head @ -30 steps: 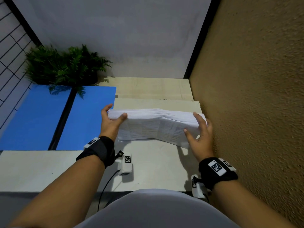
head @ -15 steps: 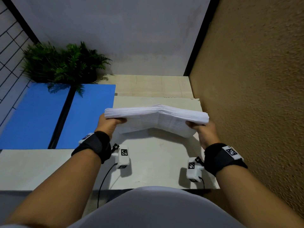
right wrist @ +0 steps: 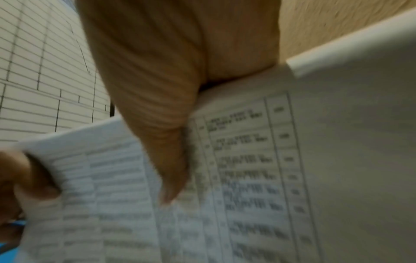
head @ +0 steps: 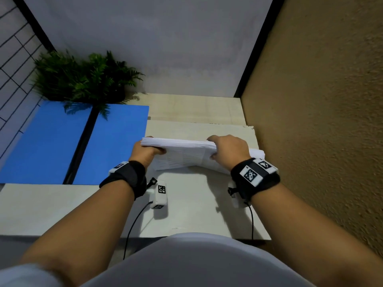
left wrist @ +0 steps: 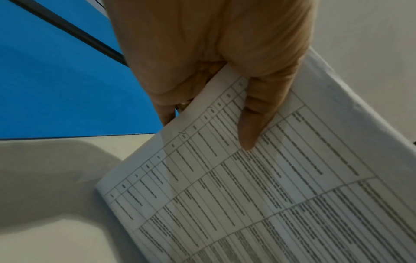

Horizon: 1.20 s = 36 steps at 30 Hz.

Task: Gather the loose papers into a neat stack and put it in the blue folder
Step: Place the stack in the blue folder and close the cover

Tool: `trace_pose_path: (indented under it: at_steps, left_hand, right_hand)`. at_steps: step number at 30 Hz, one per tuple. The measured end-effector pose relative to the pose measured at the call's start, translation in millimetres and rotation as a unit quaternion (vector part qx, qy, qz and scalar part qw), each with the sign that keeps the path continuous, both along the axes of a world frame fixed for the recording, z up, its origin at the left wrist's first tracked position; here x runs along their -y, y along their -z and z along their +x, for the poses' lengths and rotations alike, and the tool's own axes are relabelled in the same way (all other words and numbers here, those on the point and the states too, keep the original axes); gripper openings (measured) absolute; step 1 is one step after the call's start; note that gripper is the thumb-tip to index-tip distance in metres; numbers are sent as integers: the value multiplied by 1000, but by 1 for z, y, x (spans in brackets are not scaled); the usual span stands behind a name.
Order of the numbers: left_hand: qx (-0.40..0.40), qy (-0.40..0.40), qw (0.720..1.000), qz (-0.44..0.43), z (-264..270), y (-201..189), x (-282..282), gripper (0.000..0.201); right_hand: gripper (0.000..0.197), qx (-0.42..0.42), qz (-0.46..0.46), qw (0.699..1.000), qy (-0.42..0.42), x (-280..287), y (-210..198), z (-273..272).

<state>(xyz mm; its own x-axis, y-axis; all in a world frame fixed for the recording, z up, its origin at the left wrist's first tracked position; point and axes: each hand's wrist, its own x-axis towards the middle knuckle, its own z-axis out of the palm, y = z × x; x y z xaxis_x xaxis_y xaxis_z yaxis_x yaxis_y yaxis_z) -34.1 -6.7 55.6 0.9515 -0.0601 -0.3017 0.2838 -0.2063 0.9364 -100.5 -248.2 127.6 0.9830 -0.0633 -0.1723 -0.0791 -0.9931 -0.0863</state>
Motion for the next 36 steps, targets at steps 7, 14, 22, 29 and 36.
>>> trace_pose_path:
  at_steps: [7,14,22,29,36]
  left_hand:
    - [15,-86,996,9,18,6,-50,25]
    - [-79,-128,934,326,32,53,-196,46]
    - [-122,-4,850,512,37,88,-255,45]
    - [-76,92,858,499,-13,95,-246,30]
    - [6,94,882,462,-83,91,-241,33]
  right_hand:
    - [14,5,42,999,6,-2,-32,20]
    - [19,21,539,818,201,-41,-48,27]
    - [37,-33,680,678,277,-128,0,56]
    - [49,-95,704,663,236,-176,34,83]
    - [53,-163,669,676,262,-222,72,98]
